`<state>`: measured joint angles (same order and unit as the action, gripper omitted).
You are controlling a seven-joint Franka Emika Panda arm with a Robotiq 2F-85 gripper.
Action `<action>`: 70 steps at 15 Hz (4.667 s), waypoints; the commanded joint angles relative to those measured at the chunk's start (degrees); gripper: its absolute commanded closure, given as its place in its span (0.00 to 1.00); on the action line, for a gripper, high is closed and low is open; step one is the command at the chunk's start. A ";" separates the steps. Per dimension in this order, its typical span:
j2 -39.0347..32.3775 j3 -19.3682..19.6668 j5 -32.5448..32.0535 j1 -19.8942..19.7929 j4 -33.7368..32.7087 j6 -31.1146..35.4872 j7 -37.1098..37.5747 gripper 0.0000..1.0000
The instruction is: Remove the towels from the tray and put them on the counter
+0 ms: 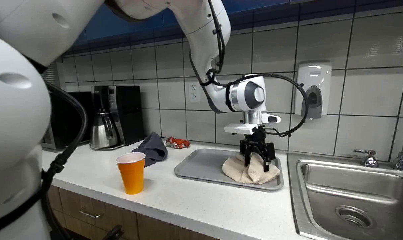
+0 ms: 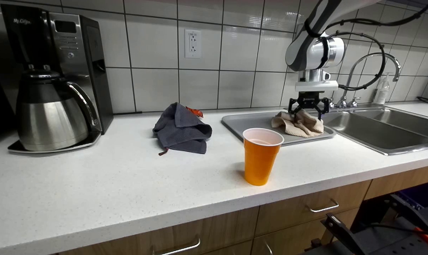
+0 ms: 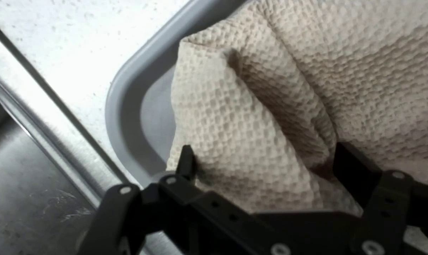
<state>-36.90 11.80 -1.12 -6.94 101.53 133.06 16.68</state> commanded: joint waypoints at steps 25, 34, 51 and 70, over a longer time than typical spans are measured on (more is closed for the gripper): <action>9.43 0.05 -0.07 -0.74 6.13 -1.36 -1.55 0.98; 22.15 0.03 -0.65 1.35 18.03 -1.20 1.25 0.98; 43.82 -2.24 -0.42 0.50 37.72 -1.42 6.08 0.98; 42.31 -0.91 -1.77 -4.28 44.17 -0.07 9.97 0.98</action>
<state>4.43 11.21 -1.53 -9.90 143.99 132.27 23.94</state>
